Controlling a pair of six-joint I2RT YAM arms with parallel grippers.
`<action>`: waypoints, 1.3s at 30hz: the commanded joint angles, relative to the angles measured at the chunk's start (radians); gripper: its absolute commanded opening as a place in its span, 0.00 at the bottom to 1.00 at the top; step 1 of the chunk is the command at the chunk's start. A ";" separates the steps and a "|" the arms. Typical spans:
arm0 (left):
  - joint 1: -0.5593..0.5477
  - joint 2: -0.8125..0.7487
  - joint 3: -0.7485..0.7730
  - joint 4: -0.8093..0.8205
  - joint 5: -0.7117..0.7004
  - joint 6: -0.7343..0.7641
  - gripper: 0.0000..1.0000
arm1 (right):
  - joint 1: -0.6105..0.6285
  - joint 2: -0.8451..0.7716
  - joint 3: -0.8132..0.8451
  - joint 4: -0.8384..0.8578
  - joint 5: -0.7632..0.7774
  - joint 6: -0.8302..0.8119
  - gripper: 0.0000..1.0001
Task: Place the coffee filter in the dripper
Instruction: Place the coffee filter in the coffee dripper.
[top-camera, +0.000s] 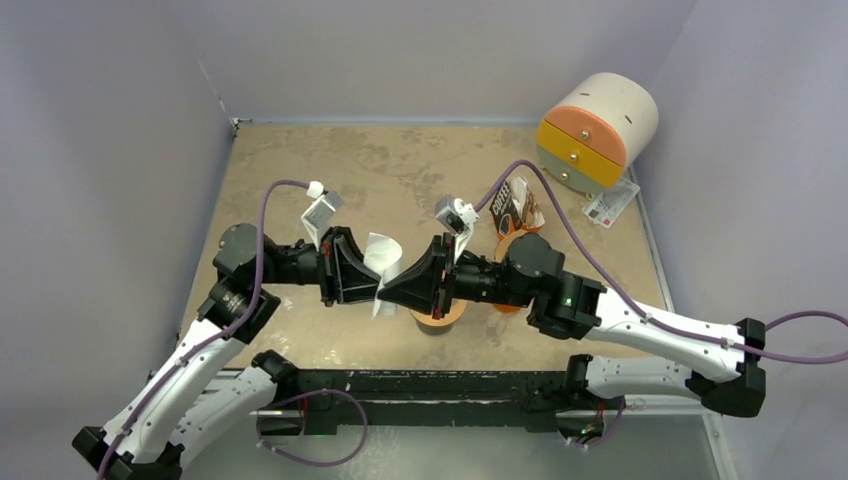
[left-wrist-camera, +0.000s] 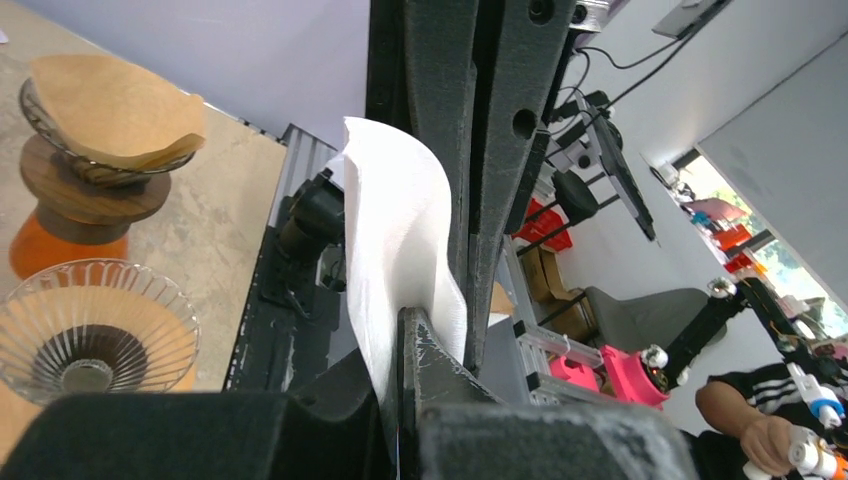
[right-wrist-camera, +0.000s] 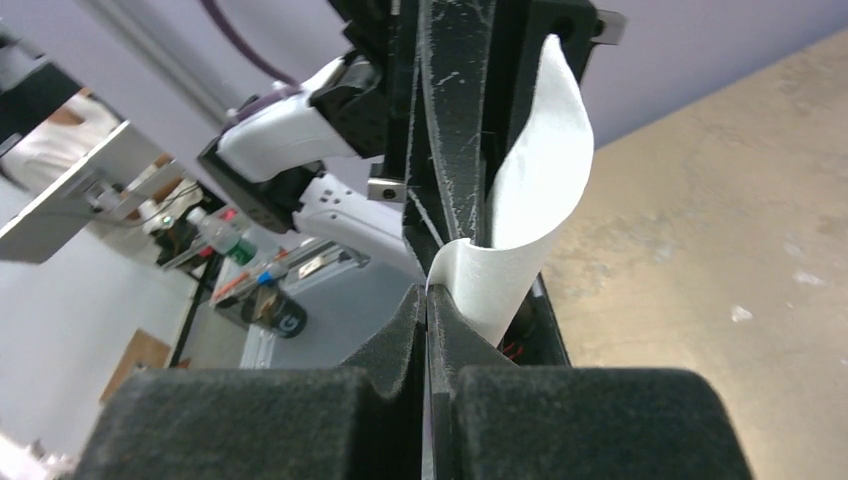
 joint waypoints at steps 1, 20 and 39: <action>-0.021 -0.022 0.038 0.031 0.057 0.010 0.00 | -0.007 0.054 0.025 -0.199 0.382 -0.063 0.00; -0.021 -0.022 0.106 -0.259 0.002 0.209 0.00 | -0.002 -0.047 0.006 -0.282 0.351 -0.012 0.11; -0.020 -0.006 0.144 -0.291 0.033 0.253 0.00 | -0.002 -0.318 -0.119 -0.348 0.326 -0.001 0.31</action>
